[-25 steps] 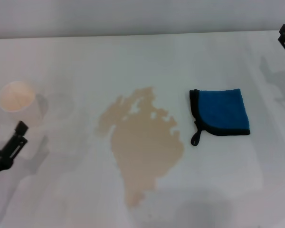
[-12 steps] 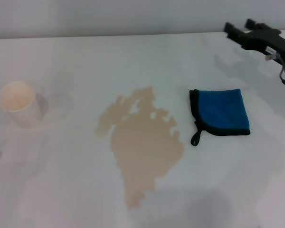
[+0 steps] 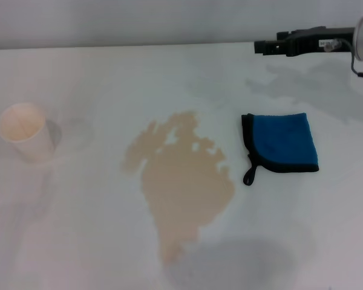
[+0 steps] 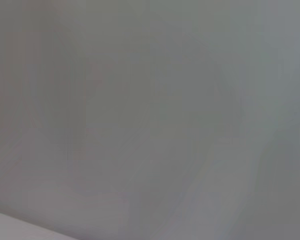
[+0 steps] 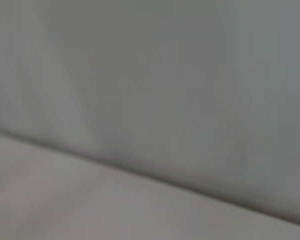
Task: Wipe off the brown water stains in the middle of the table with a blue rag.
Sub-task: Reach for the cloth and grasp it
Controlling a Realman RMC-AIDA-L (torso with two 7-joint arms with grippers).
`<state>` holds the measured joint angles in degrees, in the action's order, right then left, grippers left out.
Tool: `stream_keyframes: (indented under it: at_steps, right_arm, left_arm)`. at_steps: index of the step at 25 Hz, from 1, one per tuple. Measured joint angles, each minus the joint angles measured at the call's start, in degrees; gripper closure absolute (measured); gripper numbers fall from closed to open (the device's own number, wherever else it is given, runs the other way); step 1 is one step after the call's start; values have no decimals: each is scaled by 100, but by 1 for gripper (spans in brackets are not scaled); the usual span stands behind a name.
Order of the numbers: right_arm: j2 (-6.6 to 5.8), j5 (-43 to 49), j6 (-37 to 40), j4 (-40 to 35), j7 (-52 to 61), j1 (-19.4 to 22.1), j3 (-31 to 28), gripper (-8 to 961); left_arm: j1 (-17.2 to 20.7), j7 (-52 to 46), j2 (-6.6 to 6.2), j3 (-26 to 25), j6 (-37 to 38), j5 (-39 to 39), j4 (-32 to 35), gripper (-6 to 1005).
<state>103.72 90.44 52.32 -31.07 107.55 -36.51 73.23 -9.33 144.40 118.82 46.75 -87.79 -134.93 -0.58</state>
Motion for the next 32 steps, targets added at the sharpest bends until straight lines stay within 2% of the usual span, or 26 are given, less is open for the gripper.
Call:
stream_keyframes:
  at_steps: [6, 7, 8, 10, 14, 17, 21, 26, 28, 29, 32]
  right_arm:
    - [-213, 1378, 722, -59, 909, -607, -14, 190]
    - [-268, 1786, 953, -62, 1166, -822, -14, 191]
    - [-268, 1786, 953, -62, 1166, -822, -14, 193]
    - [-307, 2508, 1277, -66, 1549, -1166, -14, 195]
    - [-295, 3215, 1548, -74, 1828, -1472, -14, 200]
    - [-237, 3801, 1813, -80, 2003, -1753, -16, 204]
    - [-83, 4467, 1870, -89, 2182, -1994, -24, 209]
    - [129, 5201, 1844, -90, 2372, -2079, -39, 215]
    - [269, 5535, 1882, -92, 2431, -2075, -39, 217]
    - [269, 5535, 1882, -92, 2431, -2075, -39, 218]
    - [393, 5752, 1911, -92, 2468, -2007, -39, 222]
  left_arm:
    - [-36, -7, 1, 0, 1, -17, 11, 116]
    - [-38, -7, 1, 0, 1, -20, 12, 116]
    - [-38, -8, 0, 0, 3, -23, 12, 116]
    - [-38, -12, 1, 0, 25, -27, 14, 116]
    - [-36, -66, 1, -1, 88, -32, 14, 116]
    - [-34, -69, 1, -7, 101, -35, 14, 116]
    - [-34, -76, 12, -10, 114, -50, 14, 116]
    - [-34, -79, 19, -9, 128, -51, -15, 116]
    - [-34, -79, 18, -9, 133, -52, -21, 116]
    - [-34, -80, 18, -9, 135, -51, -24, 116]
    - [-34, -80, 23, -9, 139, -52, -27, 116]
